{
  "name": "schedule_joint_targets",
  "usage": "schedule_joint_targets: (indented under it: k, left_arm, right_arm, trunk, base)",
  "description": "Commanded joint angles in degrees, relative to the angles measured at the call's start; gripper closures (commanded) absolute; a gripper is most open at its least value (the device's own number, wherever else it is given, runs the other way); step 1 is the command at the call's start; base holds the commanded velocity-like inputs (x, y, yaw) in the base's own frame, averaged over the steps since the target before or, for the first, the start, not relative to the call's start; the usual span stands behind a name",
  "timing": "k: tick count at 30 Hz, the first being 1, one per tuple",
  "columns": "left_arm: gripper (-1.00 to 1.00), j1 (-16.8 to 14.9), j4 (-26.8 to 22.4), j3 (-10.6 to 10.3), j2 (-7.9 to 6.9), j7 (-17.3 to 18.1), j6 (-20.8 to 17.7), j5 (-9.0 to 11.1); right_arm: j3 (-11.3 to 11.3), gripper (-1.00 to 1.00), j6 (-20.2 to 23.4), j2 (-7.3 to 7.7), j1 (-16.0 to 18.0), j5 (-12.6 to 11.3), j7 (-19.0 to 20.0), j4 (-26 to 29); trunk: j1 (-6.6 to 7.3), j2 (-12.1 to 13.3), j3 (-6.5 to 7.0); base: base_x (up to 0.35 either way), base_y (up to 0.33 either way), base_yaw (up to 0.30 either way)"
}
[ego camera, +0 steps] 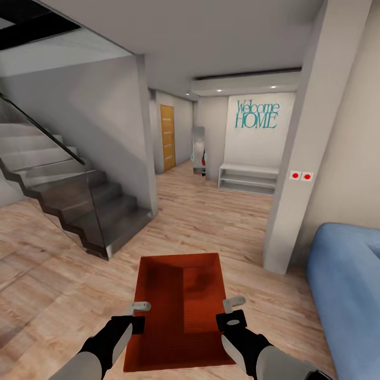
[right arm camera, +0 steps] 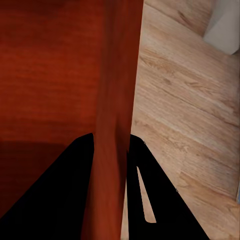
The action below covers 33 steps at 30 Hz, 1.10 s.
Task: Move the two storage containers from the living room to the garage. In the garage, place one container on the floor and stack the other container on top of it (either order is fine).
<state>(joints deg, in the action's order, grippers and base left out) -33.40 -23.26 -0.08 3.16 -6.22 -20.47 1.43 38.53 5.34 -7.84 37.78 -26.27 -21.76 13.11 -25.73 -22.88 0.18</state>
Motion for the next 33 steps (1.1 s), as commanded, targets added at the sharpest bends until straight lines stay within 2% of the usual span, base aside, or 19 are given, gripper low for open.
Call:
schedule_joint_targets:
  k: [1, 33]
  left_arm:
    - [1.00, 0.0, 0.0, 0.5, 0.00, -0.3, -0.4, -0.2]
    - [1.00, 0.0, 0.1, 0.5, 0.00, -0.3, -0.3, -0.2]
  right_arm:
    - [0.1, 1.00, 0.4, 0.01, 0.0, 0.2, 0.0, 1.8]
    - [0.1, 1.00, 0.4, 0.01, 0.0, 0.2, 0.0, 1.8]
  trunk:
    - [-0.05, 0.0, -0.03]
    - [-0.05, 0.0, -0.03]
  base:
    - [0.322, 0.000, 0.000]
    - [0.322, 0.000, 0.000]
